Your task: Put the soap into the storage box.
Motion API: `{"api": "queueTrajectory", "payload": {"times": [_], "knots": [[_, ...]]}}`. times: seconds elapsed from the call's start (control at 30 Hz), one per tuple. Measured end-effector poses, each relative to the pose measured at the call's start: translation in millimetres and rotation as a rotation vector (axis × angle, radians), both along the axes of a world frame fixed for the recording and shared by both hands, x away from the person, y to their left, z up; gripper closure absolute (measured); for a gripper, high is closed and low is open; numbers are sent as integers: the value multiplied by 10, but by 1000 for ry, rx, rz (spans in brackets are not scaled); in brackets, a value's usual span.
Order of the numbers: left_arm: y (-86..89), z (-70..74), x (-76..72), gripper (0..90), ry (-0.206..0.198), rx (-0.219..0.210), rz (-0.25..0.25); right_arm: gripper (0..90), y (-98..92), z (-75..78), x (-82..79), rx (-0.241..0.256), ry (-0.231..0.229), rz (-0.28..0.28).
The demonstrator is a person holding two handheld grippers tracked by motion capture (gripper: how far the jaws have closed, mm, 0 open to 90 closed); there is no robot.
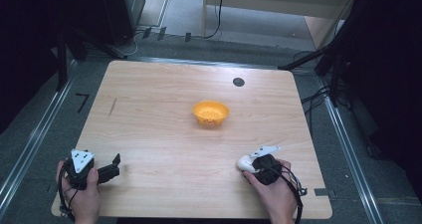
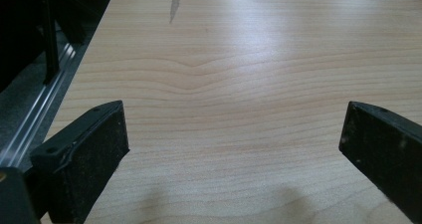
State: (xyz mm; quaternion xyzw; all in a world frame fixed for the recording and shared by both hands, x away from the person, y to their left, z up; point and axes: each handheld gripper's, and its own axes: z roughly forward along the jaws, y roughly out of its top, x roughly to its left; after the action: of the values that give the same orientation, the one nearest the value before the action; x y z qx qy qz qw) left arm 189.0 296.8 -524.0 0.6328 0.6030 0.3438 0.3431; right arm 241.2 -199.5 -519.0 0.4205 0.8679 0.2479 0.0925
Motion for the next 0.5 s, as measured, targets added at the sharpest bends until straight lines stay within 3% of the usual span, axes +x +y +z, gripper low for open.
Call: {"api": "queueTrajectory", "payload": {"times": [0.5], "knots": [[1,0,0,0,1,-1,-1,501,-25,158,77,1,-9,86]]}}
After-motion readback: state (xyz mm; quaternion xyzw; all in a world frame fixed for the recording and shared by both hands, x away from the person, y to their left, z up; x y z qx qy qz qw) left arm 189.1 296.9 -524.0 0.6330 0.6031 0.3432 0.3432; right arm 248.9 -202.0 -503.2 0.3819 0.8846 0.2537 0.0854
